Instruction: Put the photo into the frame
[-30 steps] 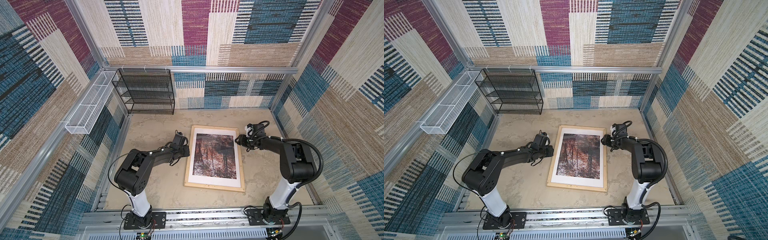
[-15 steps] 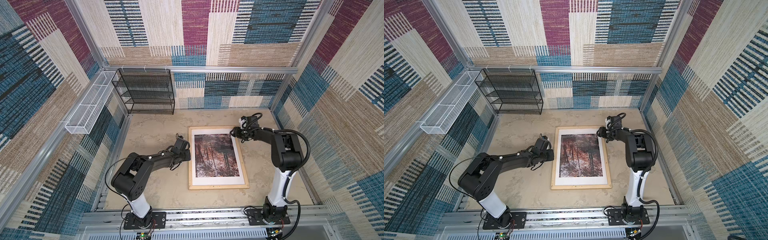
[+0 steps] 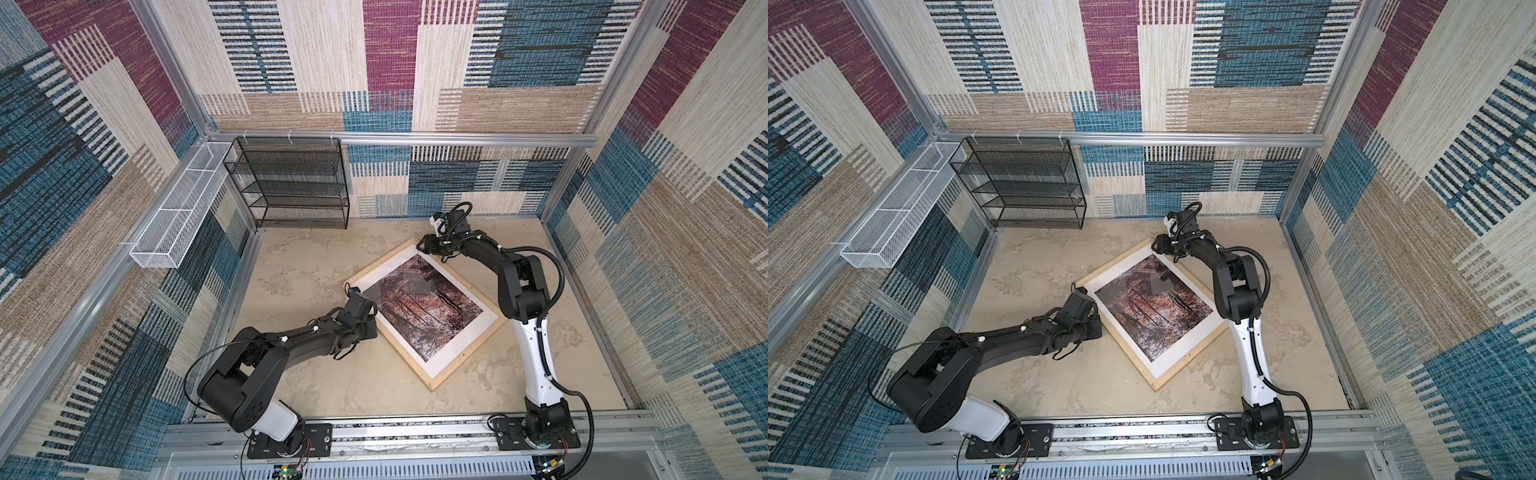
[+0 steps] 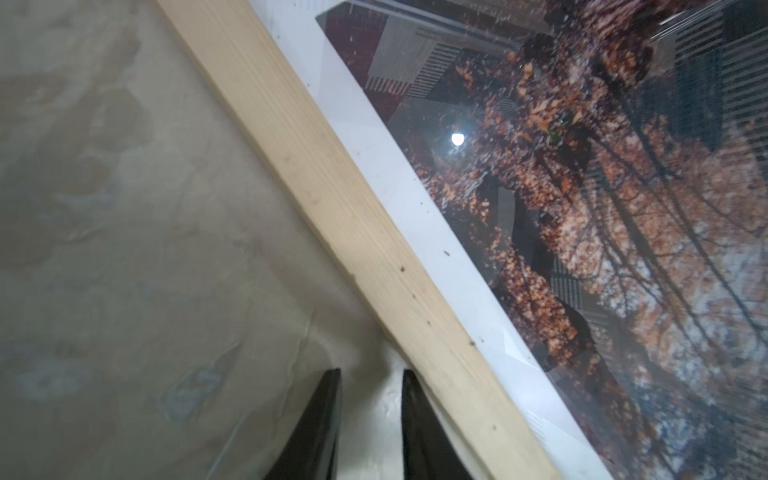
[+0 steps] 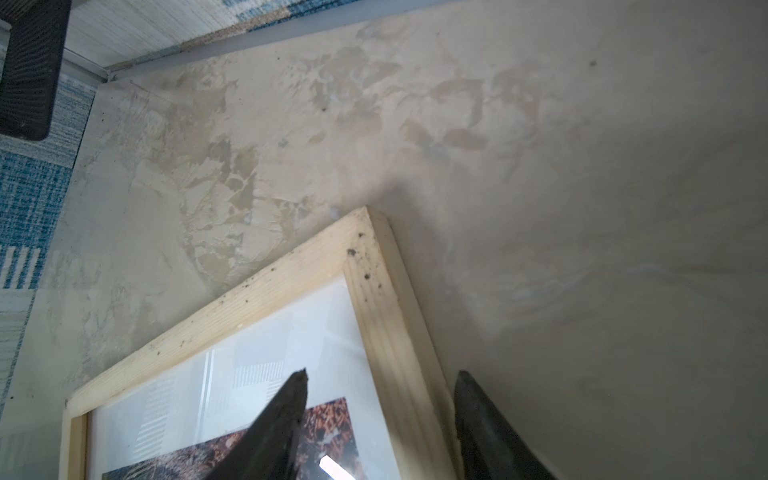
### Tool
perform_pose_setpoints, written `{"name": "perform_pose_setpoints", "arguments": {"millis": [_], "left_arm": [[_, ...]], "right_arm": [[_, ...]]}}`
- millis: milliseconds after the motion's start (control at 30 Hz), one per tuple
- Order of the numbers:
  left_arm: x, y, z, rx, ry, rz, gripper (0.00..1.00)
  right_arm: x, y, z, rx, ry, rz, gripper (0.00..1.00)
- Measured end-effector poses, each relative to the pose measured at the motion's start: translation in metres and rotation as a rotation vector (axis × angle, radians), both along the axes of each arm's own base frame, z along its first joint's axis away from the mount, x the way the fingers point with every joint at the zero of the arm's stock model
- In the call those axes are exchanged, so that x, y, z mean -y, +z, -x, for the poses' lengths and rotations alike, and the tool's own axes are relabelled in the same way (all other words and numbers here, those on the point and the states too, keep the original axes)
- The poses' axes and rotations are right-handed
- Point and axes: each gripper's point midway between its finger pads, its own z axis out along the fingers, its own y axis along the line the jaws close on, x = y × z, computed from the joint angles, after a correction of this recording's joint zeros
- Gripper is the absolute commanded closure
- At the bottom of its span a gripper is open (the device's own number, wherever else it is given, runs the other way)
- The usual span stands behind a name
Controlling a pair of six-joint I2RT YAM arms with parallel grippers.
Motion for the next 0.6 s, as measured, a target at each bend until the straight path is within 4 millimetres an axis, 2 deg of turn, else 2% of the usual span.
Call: {"name": "perform_pose_setpoints", "arguments": {"millis": [67,167,333,467,500,600], "left_arm": [[-0.010,0.002,0.007,-0.017,0.022,-0.033,0.59],[-0.022,0.017,0.008,0.003,0.051,-0.071,0.53],[-0.024,0.058,-0.016,0.107,0.061,-0.106,0.45],[-0.018,0.080,-0.051,0.158,0.048,-0.120,0.43],[-0.015,0.082,-0.061,0.162,0.039,-0.128,0.43],[-0.008,0.086,-0.094,0.174,0.016,-0.154,0.42]], "right_arm": [[0.002,0.009,-0.001,0.012,0.002,0.004,0.39],[0.015,0.021,0.004,0.022,-0.019,0.028,0.37],[0.044,0.042,0.030,0.033,-0.069,0.051,0.35],[0.070,0.053,0.071,0.038,-0.116,0.066,0.26],[0.077,0.054,0.085,0.038,-0.131,0.070,0.23],[0.090,0.054,0.127,0.031,-0.154,0.075,0.20]]}}
